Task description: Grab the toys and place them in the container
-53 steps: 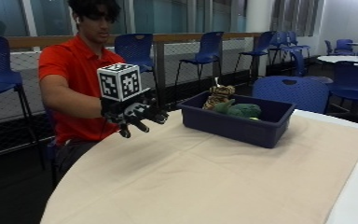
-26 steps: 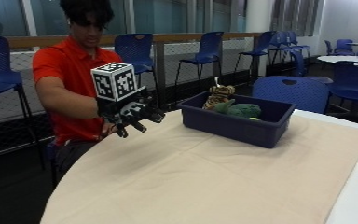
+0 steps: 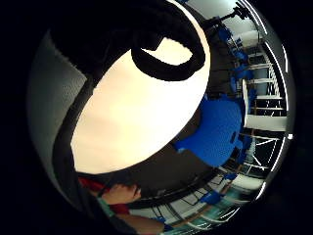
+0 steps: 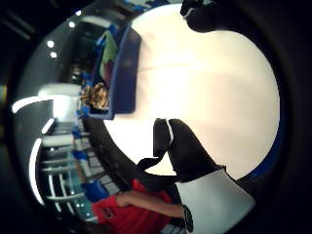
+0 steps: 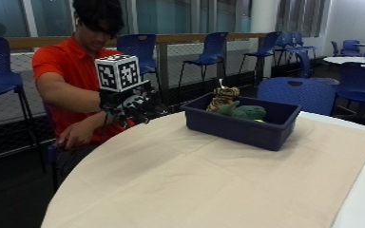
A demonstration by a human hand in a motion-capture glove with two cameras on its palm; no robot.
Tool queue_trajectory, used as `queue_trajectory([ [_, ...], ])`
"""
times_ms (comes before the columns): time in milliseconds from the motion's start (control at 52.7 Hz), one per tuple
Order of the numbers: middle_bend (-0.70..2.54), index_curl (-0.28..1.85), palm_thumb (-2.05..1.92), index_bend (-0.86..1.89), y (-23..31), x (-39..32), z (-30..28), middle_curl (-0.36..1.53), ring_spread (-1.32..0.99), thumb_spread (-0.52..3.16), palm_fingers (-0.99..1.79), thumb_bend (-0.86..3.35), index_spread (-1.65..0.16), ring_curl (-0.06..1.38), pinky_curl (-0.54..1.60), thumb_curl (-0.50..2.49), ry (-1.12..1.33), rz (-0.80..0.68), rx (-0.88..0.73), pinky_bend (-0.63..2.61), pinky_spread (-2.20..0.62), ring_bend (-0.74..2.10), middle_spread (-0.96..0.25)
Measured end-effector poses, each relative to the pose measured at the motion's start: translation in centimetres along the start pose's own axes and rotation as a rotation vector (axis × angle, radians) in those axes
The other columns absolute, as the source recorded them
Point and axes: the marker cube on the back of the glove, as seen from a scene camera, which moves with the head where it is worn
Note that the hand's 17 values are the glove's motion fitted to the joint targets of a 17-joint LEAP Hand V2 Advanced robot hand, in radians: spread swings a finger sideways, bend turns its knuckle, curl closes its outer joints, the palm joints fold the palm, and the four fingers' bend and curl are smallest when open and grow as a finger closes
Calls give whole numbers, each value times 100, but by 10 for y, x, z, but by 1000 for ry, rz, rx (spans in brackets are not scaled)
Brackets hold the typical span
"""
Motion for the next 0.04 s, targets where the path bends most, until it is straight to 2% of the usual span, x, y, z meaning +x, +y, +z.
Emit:
queue_trajectory([
  [38, 15, 42, 10, 25, 0, 1, -1, 24, 5, 127, -4, -1, -43, 26, 31, 30, 1, -2, 4, 98, 10, 19, -12],
])
